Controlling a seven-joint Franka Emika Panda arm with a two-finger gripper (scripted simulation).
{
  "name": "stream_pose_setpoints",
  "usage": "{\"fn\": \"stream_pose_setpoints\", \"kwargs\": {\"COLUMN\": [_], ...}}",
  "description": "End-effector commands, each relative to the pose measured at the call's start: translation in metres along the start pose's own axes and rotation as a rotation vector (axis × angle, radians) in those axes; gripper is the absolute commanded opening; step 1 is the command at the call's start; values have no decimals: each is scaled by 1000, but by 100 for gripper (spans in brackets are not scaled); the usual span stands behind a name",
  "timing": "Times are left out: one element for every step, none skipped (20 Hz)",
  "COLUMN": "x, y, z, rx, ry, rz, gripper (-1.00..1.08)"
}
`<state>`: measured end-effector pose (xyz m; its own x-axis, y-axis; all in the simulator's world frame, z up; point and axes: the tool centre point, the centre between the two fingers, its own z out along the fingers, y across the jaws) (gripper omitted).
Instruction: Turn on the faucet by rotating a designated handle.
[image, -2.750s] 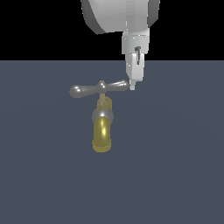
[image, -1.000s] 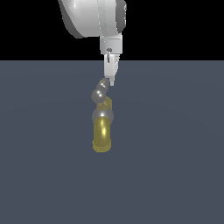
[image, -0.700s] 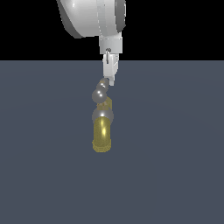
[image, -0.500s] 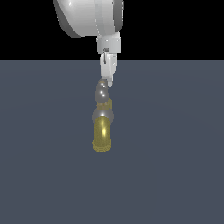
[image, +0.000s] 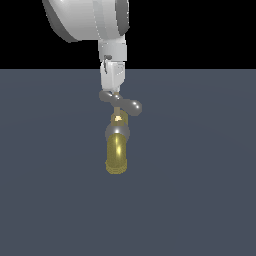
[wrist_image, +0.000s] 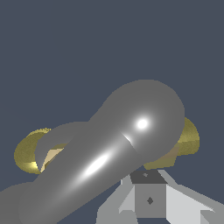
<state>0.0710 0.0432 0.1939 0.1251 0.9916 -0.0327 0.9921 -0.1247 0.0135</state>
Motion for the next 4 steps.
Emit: {"fn": "stream_pose_setpoints", "kwargs": {"x": [71, 77, 83, 83], "y": [-25, -29, -33, -33], "z": [-5, -5, -5, -5], "rx": [11, 12, 12, 12], "ry": [30, 31, 33, 33], "rz": [-89, -93, -97, -97], "gripper": [-100, -100, -100, -100]}}
